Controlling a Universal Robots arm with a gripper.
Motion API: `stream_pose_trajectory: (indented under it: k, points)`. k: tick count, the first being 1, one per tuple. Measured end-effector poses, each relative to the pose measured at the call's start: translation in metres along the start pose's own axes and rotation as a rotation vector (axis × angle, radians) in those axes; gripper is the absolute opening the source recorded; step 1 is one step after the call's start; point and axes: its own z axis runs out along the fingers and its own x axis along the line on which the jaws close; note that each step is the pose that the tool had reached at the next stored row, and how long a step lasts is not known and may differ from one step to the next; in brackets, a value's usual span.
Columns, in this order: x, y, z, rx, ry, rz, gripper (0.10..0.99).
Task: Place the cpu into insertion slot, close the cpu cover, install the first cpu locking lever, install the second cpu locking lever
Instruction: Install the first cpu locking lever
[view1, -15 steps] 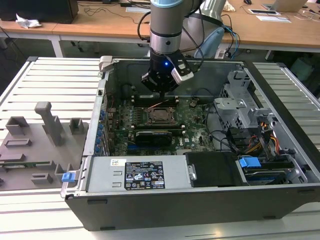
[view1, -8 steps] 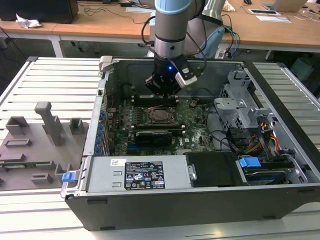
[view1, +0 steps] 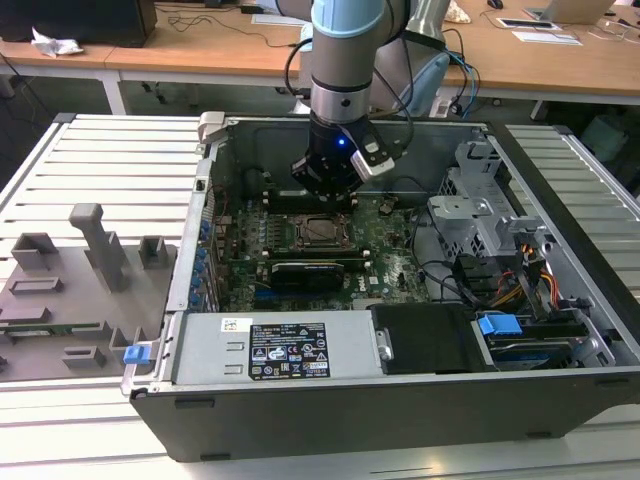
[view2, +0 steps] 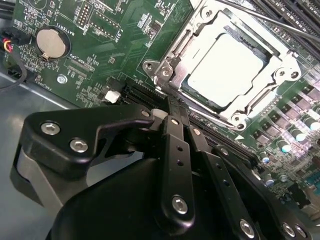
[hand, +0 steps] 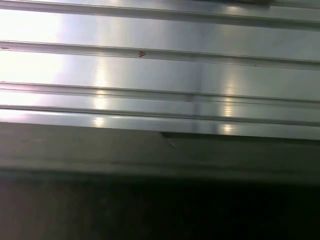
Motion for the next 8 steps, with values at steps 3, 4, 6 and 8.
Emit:
stream_pose_trajectory:
  k: [3,4,6,8]
  points:
    - [-0.0005,0.0001,0.0005,0.005,0.0006,0.000,0.110]
    - [-0.0007,0.0002,0.0006,0.007,0.0008,0.000,0.110]
    - [-0.0009,0.0002,0.0009,0.011,0.0010,-0.001,0.110]
    - [-0.0010,0.0002,0.0014,0.014,0.0013,-0.001,0.110]
